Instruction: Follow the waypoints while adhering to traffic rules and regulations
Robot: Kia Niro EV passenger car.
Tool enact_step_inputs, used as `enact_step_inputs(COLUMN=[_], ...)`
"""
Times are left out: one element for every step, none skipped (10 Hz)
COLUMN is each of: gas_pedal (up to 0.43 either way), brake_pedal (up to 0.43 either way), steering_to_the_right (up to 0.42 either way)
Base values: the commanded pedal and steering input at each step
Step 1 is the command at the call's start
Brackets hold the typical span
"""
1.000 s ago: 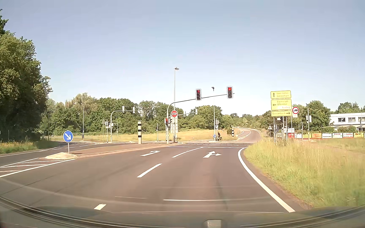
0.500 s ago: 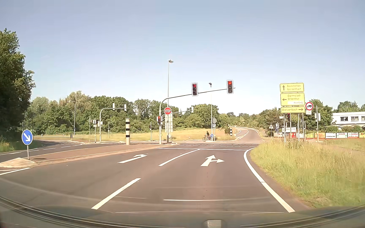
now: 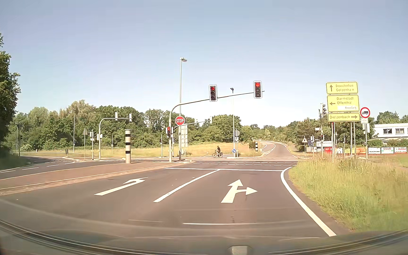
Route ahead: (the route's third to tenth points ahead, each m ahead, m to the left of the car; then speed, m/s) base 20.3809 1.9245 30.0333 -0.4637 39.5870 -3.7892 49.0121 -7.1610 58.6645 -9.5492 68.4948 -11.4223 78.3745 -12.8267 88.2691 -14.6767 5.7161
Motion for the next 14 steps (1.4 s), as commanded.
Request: enact_step_inputs(gas_pedal=[0.000, 0.000, 0.000, 0.000, 0.000, 0.000, 0.000, 0.000, 0.000, 0.000, 0.000, 0.000, 0.000, 0.000], brake_pedal=[0.256, 0.256, 0.256, 0.256, 0.256, 0.256, 0.250, 0.250, 0.250, 0.250, 0.250, 0.250, 0.250, 0.250], steering_to_the_right=[0.022, 0.023, 0.023, 0.024, 0.027, 0.033, 0.041, 0.046, 0.048, 0.051, 0.054, 0.059, 0.065, 0.069])
